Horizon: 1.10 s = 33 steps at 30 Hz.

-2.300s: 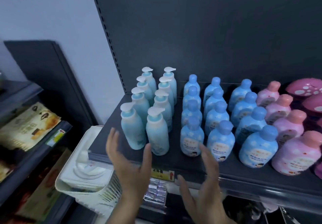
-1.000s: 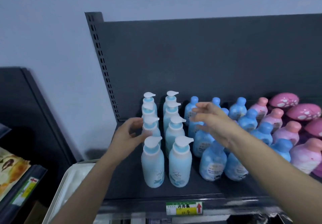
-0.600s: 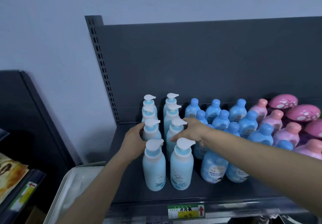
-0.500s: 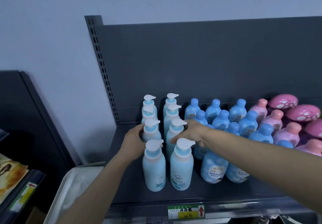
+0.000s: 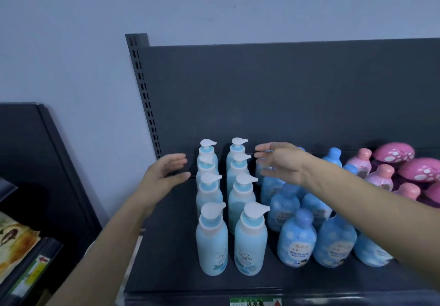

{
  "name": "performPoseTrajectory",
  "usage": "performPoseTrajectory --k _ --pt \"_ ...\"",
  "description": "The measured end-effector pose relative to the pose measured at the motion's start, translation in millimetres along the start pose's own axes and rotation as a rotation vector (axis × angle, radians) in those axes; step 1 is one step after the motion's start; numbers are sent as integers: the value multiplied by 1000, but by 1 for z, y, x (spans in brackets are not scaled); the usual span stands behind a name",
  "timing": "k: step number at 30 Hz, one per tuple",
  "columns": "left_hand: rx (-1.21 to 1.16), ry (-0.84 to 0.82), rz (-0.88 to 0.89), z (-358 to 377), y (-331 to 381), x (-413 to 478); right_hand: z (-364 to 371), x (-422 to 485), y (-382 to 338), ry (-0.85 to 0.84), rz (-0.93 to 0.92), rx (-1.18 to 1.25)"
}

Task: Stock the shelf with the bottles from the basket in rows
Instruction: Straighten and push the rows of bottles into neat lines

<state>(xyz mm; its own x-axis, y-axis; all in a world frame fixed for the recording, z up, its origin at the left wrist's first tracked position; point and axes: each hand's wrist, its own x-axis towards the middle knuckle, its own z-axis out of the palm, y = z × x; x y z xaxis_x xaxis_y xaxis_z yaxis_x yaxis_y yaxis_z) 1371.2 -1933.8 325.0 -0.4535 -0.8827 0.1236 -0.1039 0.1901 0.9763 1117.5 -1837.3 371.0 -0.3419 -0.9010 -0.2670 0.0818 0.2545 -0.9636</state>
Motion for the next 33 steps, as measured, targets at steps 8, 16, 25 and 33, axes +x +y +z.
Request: performPoseTrajectory --k 8,16,25,33 --pt "143 -290 -75 29 -20 48 34 47 29 -33 167 -263" --pt "334 -90 12 37 -31 52 33 52 31 -26 151 -260" --pt "298 -2 37 47 -37 60 32 57 34 -33 137 -239" --pt "216 24 45 50 -36 56 33 58 35 -52 120 -257"
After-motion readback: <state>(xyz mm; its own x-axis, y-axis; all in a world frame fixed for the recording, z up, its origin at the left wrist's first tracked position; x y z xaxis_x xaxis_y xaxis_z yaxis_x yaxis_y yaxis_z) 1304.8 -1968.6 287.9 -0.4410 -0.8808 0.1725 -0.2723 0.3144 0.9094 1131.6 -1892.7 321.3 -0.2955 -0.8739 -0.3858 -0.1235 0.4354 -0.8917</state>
